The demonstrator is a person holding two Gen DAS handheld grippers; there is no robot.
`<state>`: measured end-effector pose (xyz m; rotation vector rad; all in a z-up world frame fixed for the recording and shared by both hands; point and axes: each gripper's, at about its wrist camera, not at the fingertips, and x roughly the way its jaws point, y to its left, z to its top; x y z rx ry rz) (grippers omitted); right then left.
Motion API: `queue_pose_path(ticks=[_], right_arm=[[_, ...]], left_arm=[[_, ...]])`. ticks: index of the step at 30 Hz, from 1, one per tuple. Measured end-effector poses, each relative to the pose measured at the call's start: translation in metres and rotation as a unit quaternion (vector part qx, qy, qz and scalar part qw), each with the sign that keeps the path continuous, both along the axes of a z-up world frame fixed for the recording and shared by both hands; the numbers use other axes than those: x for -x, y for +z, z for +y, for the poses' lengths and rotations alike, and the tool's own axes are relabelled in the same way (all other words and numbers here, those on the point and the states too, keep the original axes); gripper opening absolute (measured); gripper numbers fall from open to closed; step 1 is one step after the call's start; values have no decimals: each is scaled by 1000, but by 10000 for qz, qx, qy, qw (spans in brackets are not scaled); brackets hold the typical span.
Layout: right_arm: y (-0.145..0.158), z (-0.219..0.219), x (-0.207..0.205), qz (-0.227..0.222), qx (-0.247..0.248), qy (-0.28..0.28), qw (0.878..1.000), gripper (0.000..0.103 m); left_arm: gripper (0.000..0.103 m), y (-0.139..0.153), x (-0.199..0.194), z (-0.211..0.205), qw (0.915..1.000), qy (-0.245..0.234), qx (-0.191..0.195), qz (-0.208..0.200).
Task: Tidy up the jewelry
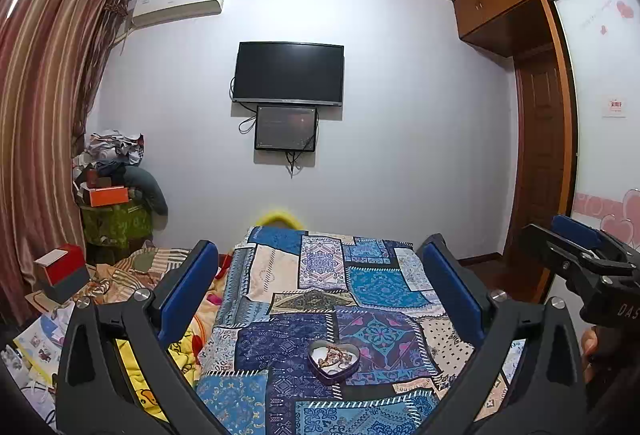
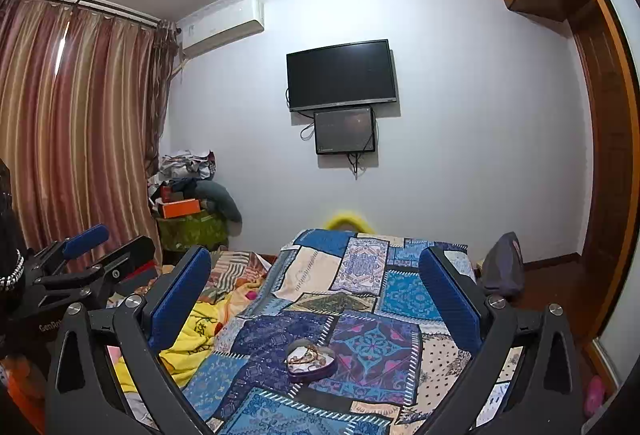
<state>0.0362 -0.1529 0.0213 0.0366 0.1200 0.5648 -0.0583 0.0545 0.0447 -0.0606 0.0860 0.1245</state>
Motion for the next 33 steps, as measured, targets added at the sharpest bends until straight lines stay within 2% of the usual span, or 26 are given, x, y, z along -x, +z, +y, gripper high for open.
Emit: queue_pose_path(ticks=[33], right_arm=[[-2, -2, 5, 94, 169, -77, 9998, 103]], left_arm=[[103, -6, -7, -3, 9999, -48, -66, 141]])
